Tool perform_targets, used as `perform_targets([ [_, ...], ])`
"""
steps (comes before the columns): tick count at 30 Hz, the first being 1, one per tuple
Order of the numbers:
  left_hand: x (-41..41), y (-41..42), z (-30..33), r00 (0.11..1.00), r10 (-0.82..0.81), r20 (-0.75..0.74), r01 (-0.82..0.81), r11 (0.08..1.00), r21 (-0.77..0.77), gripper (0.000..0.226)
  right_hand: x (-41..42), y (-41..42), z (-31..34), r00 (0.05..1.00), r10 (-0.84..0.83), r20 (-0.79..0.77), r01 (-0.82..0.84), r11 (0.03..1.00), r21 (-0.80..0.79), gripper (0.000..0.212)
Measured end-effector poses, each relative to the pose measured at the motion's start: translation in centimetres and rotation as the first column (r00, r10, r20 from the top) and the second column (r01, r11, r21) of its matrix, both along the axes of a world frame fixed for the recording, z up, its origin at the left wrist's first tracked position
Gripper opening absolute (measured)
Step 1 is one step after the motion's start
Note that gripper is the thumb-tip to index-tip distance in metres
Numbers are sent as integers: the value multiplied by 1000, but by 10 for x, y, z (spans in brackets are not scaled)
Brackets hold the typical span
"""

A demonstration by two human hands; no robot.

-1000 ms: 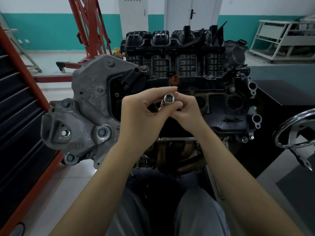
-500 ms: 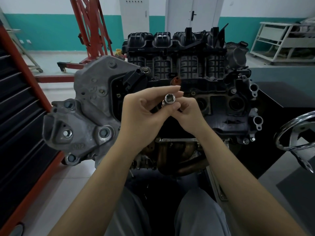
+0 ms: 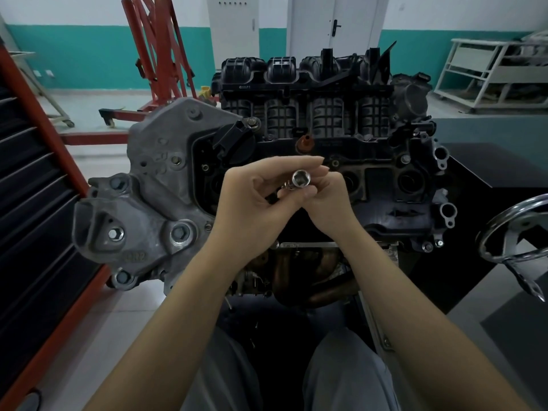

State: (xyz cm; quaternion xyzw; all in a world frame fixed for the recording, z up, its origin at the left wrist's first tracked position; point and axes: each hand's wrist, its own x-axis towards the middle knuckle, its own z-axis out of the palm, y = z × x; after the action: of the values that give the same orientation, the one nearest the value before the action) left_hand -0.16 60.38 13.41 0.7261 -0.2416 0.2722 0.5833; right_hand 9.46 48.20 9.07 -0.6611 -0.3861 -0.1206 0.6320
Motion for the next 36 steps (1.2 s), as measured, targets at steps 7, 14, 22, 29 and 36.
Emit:
perform_targets([
  [7,1,0,1,993,114,34,-113,993,-37,31,3,3,-3,999,-22,28,21,999,35,28],
  [14,-1,0,2,999,35,0,-35,998,49,34,4,2,-6,999,-31,13,31,999,35,23],
  [22,0,-1,2,994,109,19,-109,994,2,32,3,-1,-3,998,24,53,-25,1000,4,22],
  [29,0,-3,1,972,224,72,-227,973,42,28,7,1,-10,999,-53,2,52,997,54,27],
  [36,0,-1,2,1000,-12,19,13,1000,-23,40,4,0,-6,1000,3,-16,-3,999,45,20],
])
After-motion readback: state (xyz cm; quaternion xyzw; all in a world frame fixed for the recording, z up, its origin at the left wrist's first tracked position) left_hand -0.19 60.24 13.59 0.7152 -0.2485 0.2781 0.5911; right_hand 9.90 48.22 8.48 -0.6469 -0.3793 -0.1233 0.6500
